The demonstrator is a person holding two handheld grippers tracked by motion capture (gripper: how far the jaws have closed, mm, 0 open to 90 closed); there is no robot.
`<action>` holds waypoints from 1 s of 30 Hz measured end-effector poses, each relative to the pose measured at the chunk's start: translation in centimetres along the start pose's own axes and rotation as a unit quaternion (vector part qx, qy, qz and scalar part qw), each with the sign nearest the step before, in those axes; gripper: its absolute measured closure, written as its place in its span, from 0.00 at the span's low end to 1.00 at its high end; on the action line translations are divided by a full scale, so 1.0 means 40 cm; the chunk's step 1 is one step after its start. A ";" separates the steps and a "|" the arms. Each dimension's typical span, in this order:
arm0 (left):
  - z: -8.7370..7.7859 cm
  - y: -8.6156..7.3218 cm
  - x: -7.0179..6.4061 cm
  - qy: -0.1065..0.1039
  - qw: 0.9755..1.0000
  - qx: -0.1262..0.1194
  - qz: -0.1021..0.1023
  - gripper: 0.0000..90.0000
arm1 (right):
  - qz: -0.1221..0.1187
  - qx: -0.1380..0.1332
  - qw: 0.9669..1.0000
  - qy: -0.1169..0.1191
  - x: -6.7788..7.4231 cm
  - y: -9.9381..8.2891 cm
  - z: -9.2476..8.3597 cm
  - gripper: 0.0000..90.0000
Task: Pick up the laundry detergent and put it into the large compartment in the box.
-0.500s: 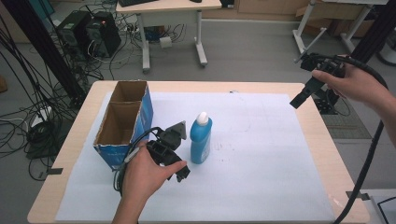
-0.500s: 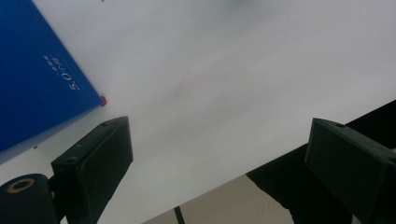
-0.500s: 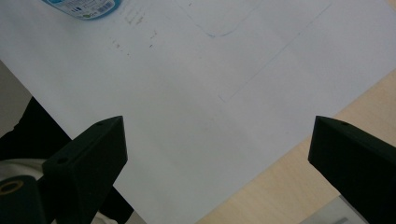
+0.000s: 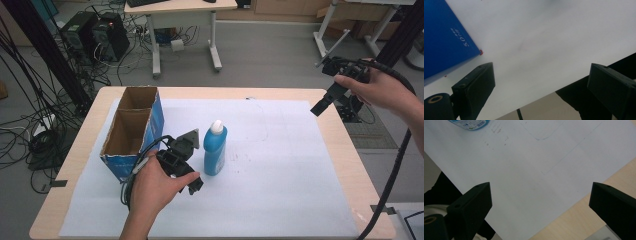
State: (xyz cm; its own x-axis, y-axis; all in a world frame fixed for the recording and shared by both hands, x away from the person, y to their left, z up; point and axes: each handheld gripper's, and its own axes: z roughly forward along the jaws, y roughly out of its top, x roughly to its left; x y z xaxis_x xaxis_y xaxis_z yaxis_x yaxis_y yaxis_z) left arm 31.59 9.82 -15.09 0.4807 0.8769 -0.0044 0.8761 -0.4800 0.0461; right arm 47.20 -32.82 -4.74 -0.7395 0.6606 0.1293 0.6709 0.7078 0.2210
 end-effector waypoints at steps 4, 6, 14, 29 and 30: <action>-0.015 -0.001 -0.003 0.003 1.000 -0.003 -0.001 0.09 | -0.001 0.001 1.000 0.001 -0.002 -0.002 0.003 0.05; -0.027 -0.002 -0.004 0.003 1.000 -0.007 -0.003 0.09 | -0.001 0.001 1.000 0.001 -0.002 -0.003 0.003 0.05; -0.079 0.013 -0.018 0.014 1.000 -0.017 0.005 0.09 | -0.003 0.002 1.000 0.002 -0.002 -0.002 0.005 0.05; -0.222 0.078 -0.050 0.024 0.998 -0.052 0.027 0.09 | -0.006 -0.008 1.000 0.010 -0.016 -0.026 -0.003 0.05; -0.230 0.086 -0.054 0.026 0.998 -0.054 0.029 0.09 | -0.007 -0.008 1.000 0.012 -0.016 -0.028 -0.003 0.05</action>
State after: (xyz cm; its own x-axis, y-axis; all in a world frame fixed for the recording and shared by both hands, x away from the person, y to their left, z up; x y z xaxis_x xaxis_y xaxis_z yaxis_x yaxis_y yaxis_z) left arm 33.20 6.53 -5.72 0.5252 0.8493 0.0528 0.8363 -0.5266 0.1527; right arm 46.93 -34.08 -4.95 -0.7499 0.6445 0.1490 0.6598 0.7126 0.2386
